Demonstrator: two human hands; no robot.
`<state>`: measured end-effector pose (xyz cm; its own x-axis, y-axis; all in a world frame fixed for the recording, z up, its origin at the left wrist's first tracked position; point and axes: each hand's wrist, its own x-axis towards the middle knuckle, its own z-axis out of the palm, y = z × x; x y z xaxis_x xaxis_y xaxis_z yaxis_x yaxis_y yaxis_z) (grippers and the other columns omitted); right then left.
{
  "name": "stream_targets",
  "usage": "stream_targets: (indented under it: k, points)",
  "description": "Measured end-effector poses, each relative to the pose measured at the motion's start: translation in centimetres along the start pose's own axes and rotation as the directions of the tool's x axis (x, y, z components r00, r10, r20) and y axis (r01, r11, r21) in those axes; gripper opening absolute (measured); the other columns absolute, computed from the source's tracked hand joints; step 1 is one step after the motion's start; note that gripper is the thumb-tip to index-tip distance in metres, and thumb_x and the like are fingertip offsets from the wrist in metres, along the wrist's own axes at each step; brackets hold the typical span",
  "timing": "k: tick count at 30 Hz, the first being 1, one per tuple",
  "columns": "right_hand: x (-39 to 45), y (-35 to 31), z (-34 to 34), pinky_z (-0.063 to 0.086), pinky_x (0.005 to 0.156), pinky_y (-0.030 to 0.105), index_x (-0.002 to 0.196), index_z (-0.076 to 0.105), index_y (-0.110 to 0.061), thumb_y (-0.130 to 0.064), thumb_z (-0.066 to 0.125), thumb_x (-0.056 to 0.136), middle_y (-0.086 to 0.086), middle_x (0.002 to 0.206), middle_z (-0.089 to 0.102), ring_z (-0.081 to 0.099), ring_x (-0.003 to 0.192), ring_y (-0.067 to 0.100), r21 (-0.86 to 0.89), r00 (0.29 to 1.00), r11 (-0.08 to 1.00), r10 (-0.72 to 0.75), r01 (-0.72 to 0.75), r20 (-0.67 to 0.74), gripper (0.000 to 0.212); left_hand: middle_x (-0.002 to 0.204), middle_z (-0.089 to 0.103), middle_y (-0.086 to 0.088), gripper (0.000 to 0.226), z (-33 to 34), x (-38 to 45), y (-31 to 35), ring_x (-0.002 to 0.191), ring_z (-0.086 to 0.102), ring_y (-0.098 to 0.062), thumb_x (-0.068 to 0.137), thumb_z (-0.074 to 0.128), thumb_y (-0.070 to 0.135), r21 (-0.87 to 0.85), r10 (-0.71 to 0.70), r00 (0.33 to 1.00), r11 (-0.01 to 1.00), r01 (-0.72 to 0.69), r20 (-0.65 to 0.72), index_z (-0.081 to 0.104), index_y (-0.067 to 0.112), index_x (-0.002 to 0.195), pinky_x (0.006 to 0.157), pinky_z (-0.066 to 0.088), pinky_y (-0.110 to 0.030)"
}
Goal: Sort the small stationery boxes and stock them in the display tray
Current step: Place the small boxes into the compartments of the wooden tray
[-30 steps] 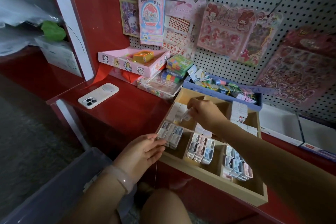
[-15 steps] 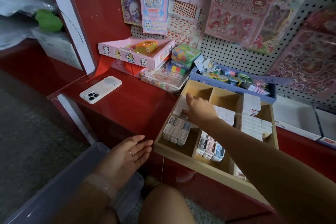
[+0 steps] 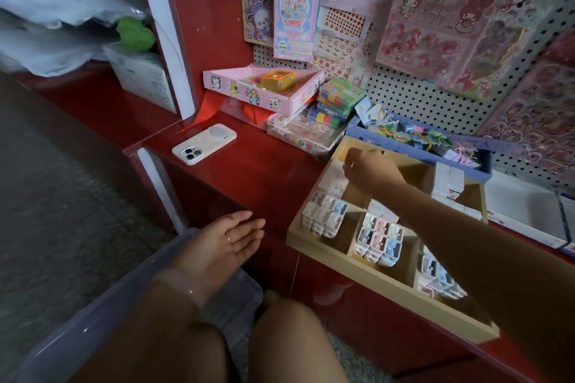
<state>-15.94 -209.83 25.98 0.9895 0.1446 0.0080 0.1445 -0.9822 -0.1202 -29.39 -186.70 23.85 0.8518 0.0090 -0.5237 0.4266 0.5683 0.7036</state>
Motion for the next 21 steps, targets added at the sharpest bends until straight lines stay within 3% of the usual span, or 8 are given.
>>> stream_targets:
  k: [3, 6, 8, 11, 14, 17, 19, 21]
  points:
    - [-0.6, -4.3, -1.6, 0.044, 0.064, 0.034, 0.116, 0.052, -0.009, -0.027, 0.039, 0.098, 0.018, 0.101, 0.063, 0.06, 0.087, 0.033, 0.069, 0.989, 0.991, -0.107, 0.114, -0.097, 0.028, 0.094, 0.066, -0.013, 0.016, -2.0, -0.3, 1.7, 0.085, 0.061, -0.02, 0.098, 0.041, 0.011, -0.028, 0.039, 0.998, 0.999, -0.04, -0.051, 0.056, 0.007, 0.1, 0.07, 0.055, -0.028]
    - [-1.4, -10.9, -0.5, 0.048, 0.08, 0.041, 0.117, 0.052, -0.012, -0.03, 0.042, 0.097, 0.018, 0.103, 0.064, 0.061, 0.095, 0.035, 0.216, 0.937, 0.913, -0.327, 0.346, -0.121, 0.029, 0.094, 0.063, -0.01, 0.019, -5.9, 0.4, 3.2, 0.085, 0.059, -0.018, 0.1, 0.037, 0.014, -0.091, 0.049, 0.989, 0.994, -0.062, -0.14, 0.055, 0.009, 0.098, 0.068, 0.049, -0.027]
    - [-2.1, -15.2, 2.1, 0.05, 0.079, 0.044, 0.116, 0.052, -0.015, -0.033, 0.045, 0.095, 0.018, 0.097, 0.066, 0.062, 0.091, 0.037, 0.305, 0.881, 0.832, -0.47, 0.464, -0.057, 0.028, 0.092, 0.063, -0.003, 0.019, -9.2, 1.1, 3.7, 0.084, 0.057, -0.014, 0.1, 0.037, 0.014, -0.179, 0.036, 0.981, 0.981, -0.072, -0.193, 0.054, 0.011, 0.093, 0.065, 0.052, -0.025]
    - [-2.7, -20.4, 7.2, 0.049, 0.081, 0.039, 0.119, 0.055, -0.014, -0.028, 0.048, 0.095, 0.014, 0.106, 0.067, 0.062, 0.098, 0.032, 0.398, 0.775, 0.747, -0.619, 0.532, 0.125, 0.028, 0.067, 0.064, 0.016, 0.026, -14.9, 3.0, 2.9, 0.075, 0.05, -0.001, 0.097, 0.043, 0.004, -0.293, 0.009, 0.947, 0.95, -0.108, -0.321, 0.051, 0.019, 0.078, 0.059, 0.049, -0.006]
    - [-2.1, -23.5, 13.4, 0.045, 0.085, 0.026, 0.127, 0.051, -0.01, -0.02, 0.044, 0.098, 0.01, 0.117, 0.06, 0.058, 0.104, 0.025, 0.485, 0.663, 0.769, -0.622, 0.416, 0.417, 0.032, 0.058, 0.062, -0.002, 0.023, -21.4, 5.4, -0.4, 0.063, 0.059, -0.014, 0.099, 0.038, 0.011, -0.303, -0.073, 0.87, 0.949, -0.09, -0.488, 0.051, 0.01, 0.079, 0.054, 0.052, -0.021]
    - [-0.5, -24.5, 19.7, 0.037, 0.066, 0.003, 0.117, 0.054, -0.016, -0.015, 0.044, 0.099, -0.002, 0.11, 0.055, 0.056, 0.094, 0.007, 0.582, 0.52, 0.776, -0.611, 0.242, 0.598, 0.02, 0.05, 0.063, -0.002, 0.023, -26.2, 8.3, -4.5, 0.052, 0.061, -0.015, 0.097, 0.039, 0.012, -0.353, -0.216, 0.803, 0.936, 0.007, -0.555, 0.052, 0.01, 0.078, 0.053, 0.049, -0.022]
    - [0.4, -24.4, 23.4, 0.041, 0.08, 0.01, 0.132, 0.045, -0.008, -0.009, 0.047, 0.097, 0.007, 0.132, 0.049, 0.05, 0.12, 0.021, 0.635, 0.457, 0.762, -0.613, 0.128, 0.644, 0.035, 0.064, 0.064, -0.006, 0.02, -28.4, 10.6, -7.6, 0.062, 0.059, -0.018, 0.096, 0.044, 0.015, -0.364, -0.288, 0.74, 0.929, 0.062, -0.608, 0.054, 0.011, 0.079, 0.062, 0.046, -0.028]
    - [1.1, -24.0, 27.5, 0.041, 0.098, 0.026, 0.136, 0.041, -0.005, -0.009, 0.053, 0.094, 0.01, 0.14, 0.044, 0.045, 0.126, 0.026, 0.617, 0.466, 0.768, -0.616, 0.172, 0.636, 0.045, 0.081, 0.057, -0.007, 0.019, -29.9, 13.1, -10.5, 0.071, 0.054, -0.018, 0.096, 0.047, 0.019, -0.348, -0.335, 0.684, 0.929, 0.125, -0.648, 0.053, 0.013, 0.08, 0.065, 0.042, -0.029]
